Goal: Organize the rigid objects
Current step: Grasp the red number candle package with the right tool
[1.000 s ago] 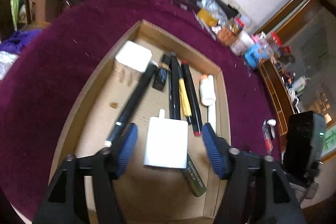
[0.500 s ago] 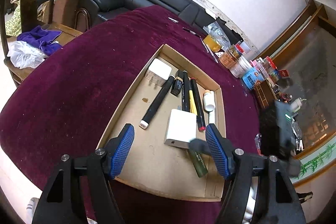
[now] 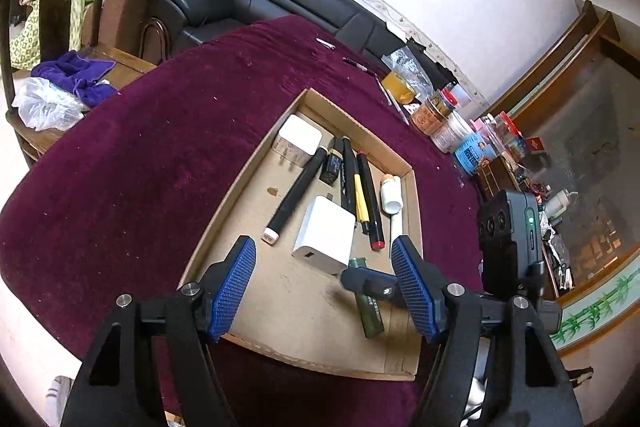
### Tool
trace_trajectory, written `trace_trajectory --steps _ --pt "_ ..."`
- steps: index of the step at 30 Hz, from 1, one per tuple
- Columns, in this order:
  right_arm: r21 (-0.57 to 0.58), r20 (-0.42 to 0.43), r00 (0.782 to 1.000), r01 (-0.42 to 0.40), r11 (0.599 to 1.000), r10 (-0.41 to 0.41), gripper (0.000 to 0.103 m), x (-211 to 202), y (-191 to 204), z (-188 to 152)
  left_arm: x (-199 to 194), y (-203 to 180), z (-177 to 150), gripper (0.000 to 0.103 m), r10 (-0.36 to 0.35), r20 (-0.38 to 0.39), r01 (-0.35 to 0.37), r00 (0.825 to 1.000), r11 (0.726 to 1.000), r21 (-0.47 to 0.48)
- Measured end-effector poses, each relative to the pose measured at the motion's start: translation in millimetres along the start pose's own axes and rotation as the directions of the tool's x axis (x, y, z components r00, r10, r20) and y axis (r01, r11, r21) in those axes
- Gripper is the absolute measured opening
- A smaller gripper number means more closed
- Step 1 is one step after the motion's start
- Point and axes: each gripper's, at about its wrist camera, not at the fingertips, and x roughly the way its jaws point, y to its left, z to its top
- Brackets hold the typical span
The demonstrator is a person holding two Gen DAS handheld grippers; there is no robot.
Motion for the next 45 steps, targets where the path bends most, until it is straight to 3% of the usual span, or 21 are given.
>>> trace_trajectory --steps 6,8,9,11,13,15,16,17,18,20,22,24,25,26,28,30,36,40,43,44,45 --pt "-0.041 0.050 0.992 0.122 0.992 -0.120 0.029 -5.2 -0.5 7.0 -3.5 -1.1 -2.6 0.065 0.000 0.005 0.000 1.000 1.000 0.007" --pt "-0.042 0.101 0.964 0.250 0.967 -0.244 0.030 -15.3 -4.0 10.9 -4.5 -1.4 -2.5 0.065 -0.002 0.008 0.001 1.000 1.000 0.007" --pt "-0.026 0.116 0.963 0.249 0.968 -0.245 0.030 -21.9 -8.5 11.7 -4.8 -1.8 -3.0 0.065 -0.005 0.008 0.005 1.000 1.000 0.007" --pt "0.047 0.173 0.972 0.153 0.987 -0.159 0.030 -47.6 -24.5 12.0 -4.5 -3.4 -4.1 0.065 -0.010 0.006 0.010 1.000 1.000 0.011" --pt "0.075 0.258 0.955 0.129 0.989 -0.144 0.030 -77.4 -35.3 8.0 -3.8 -5.7 -5.4 0.065 -0.012 0.000 0.012 1.000 1.000 0.017" --pt "0.074 0.368 0.910 0.179 0.981 -0.194 0.030 -112.9 -39.4 -0.4 -2.8 -10.9 -5.9 0.065 -0.017 -0.006 0.017 1.000 0.999 0.033" --pt "0.079 0.427 0.873 0.223 0.972 -0.235 0.030 -132.9 -42.7 -7.4 -2.9 -13.8 -6.8 0.065 -0.018 -0.007 0.019 1.000 0.999 0.042" --pt "0.098 0.504 0.809 0.294 0.951 -0.302 0.037 -160.2 -48.7 -20.5 -3.0 -17.9 -8.0 0.065 -0.020 -0.008 0.021 1.000 0.998 0.055" --pt "0.115 0.541 0.770 0.332 0.936 -0.340 0.046 -174.3 -52.2 -26.8 -3.0 -23.4 -9.7 0.065 -0.025 -0.010 0.025 1.000 0.997 0.074" --pt "0.215 0.630 0.620 0.440 0.872 -0.468 0.092 -219.0 -70.9 -53.0 -1.4 -35.7 -13.5 0.065 -0.034 -0.015 0.036 0.999 0.993 0.111" --pt "0.356 0.647 0.505 0.463 0.812 -0.572 0.102 -256.9 -107.6 -77.7 1.7 -47.8 -18.3 0.065 -0.052 -0.024 0.054 0.998 0.989 0.139" --pt "0.438 0.540 0.575 0.431 0.789 -0.614 0.103 -279.4 -152.7 -89.3 7.4 -65.4 -26.5 0.065 -0.073 -0.046 0.080 0.996 0.981 0.177" --pt "0.504 0.437 0.656 0.388 0.772 -0.615 0.101 -290.0 -191.8 -97.8 11.3 -75.0 -31.4 0.065 -0.082 -0.060 0.093 0.995 0.976 0.199" --pt "0.549 0.398 0.678 0.364 0.752 -0.618 0.099 -295.6 -211.4 -107.6 14.0 -82.5 -34.8 0.065 -0.087 -0.071 0.101 0.994 0.971 0.216" --pt "0.623 0.348 0.672 0.355 0.697 -0.654 0.099 -307.2 -239.8 -130.4 23.7 -107.5 -47.0 0.065 -0.092 -0.106 0.118 0.990 0.955 0.273" --pt "0.637 0.316 0.669 0.376 0.673 -0.673 0.099 -308.1 -252.5 -144.1 33.3 -128.8 -58.5 0.065 -0.080 -0.136 0.120 0.988 0.940 0.320" --pt "0.487 0.263 0.694 0.504 0.713 -0.670 0.091 -267.6 -244.4 -122.1 55.6 -173.0 -90.5 0.065 -0.019 -0.209 0.104 0.978 0.910 0.400" --pt "0.417 0.218 0.721 0.540 0.731 -0.658 0.087 -236.6 -250.7 -105.4 55.0 -184.1 -101.7 0.065 0.051 -0.176 0.036 0.983 0.890 0.455" --pt "0.387 0.172 0.738 0.559 0.734 -0.652 0.073 -213.6 -254.6 -94.9 53.3 -187.5 -105.9 0.065 0.108 -0.133 -0.029 0.985 0.871 0.491" --pt "0.373 0.161 0.724 0.585 0.720 -0.671 0.068 -205.9 -253.6 -92.5 53.8 -188.9 -106.9 0.065 0.125 -0.119 -0.049 0.985 0.865 0.500" --pt "0.347 0.162 0.690 0.629 0.696 -0.705 0.066 -200.8 -248.1 -90.6 54.7 -188.9 -106.7 0.065 0.146 -0.102 -0.075 0.984 0.857 0.510"
